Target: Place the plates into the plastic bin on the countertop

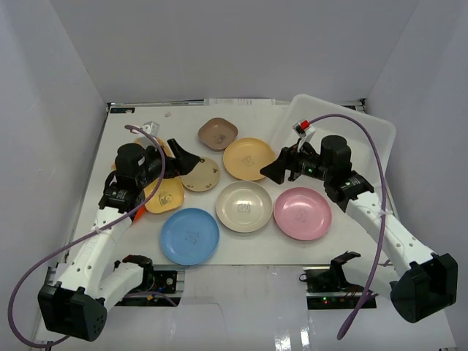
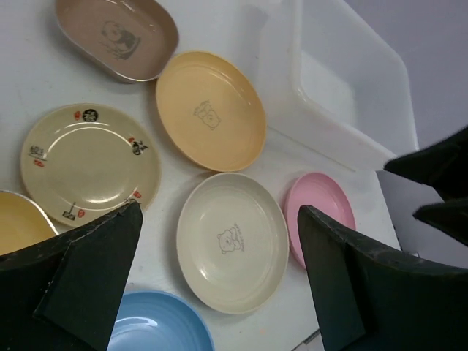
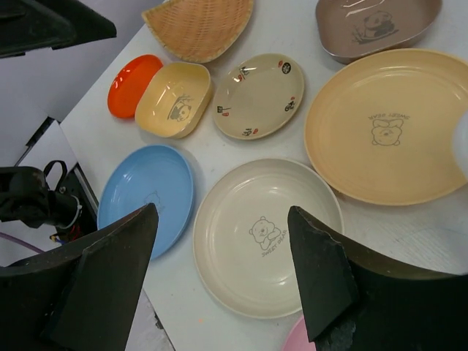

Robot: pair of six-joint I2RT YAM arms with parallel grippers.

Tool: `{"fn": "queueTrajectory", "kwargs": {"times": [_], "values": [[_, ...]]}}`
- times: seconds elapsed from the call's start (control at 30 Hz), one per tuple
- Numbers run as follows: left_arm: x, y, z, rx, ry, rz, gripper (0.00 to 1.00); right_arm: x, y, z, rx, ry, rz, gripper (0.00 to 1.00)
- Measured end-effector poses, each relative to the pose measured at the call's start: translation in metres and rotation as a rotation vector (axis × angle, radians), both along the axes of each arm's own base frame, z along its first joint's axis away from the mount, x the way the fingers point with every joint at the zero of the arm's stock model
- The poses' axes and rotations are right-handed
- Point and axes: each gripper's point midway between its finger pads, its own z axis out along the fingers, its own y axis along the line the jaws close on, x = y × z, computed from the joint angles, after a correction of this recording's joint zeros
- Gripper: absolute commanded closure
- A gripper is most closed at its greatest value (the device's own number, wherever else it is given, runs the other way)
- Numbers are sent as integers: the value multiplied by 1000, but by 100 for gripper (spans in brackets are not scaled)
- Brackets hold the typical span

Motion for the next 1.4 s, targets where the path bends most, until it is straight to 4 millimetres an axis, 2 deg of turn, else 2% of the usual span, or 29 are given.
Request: {"fn": "queueTrajectory", "kwargs": {"times": [0.1,0.33,0.4,0.5,0.6,0.67,0.7,0.73,0.8,0.87,1.1,1.23,1.27,1.3,1.37,1.4], "values": [[14,17,-11,44,55,119,2,-6,4,-1,-12,-9,17,22],[50,82,-78,223,303,501,2,-15,5,4,-8,-27,29,23],[55,104,-100,240,381,583,2,-17,5,4,-7,-30,32,23],[59,146,-122,185,456,704,2,-21,4,0,-9,-25,35,23],[54,194,-133,119,488,846,2,-26,2,-9,-14,-12,37,24],[52,216,-134,89,496,913,5,-29,3,-16,-20,4,43,24],[54,220,-134,82,491,926,6,-29,3,-18,-21,10,45,24],[56,223,-135,71,491,936,14,-30,4,-19,-22,15,51,24],[62,228,-141,49,502,952,23,-30,7,-20,-21,17,62,24],[69,231,-152,37,516,961,27,-31,11,-22,-20,19,76,25],[88,245,-198,5,620,1004,25,-35,18,-27,-29,29,106,25],[90,250,-209,-12,637,1025,28,-36,18,-29,-39,26,112,25],[92,251,-210,-18,631,1030,33,-36,18,-30,-42,27,114,25],[94,253,-211,-23,625,1034,48,-36,18,-30,-44,29,114,25],[99,255,-215,-31,621,1037,65,-37,18,-33,-51,37,117,25],[100,256,-218,-33,622,1039,83,-37,18,-34,-53,40,119,25]]}}
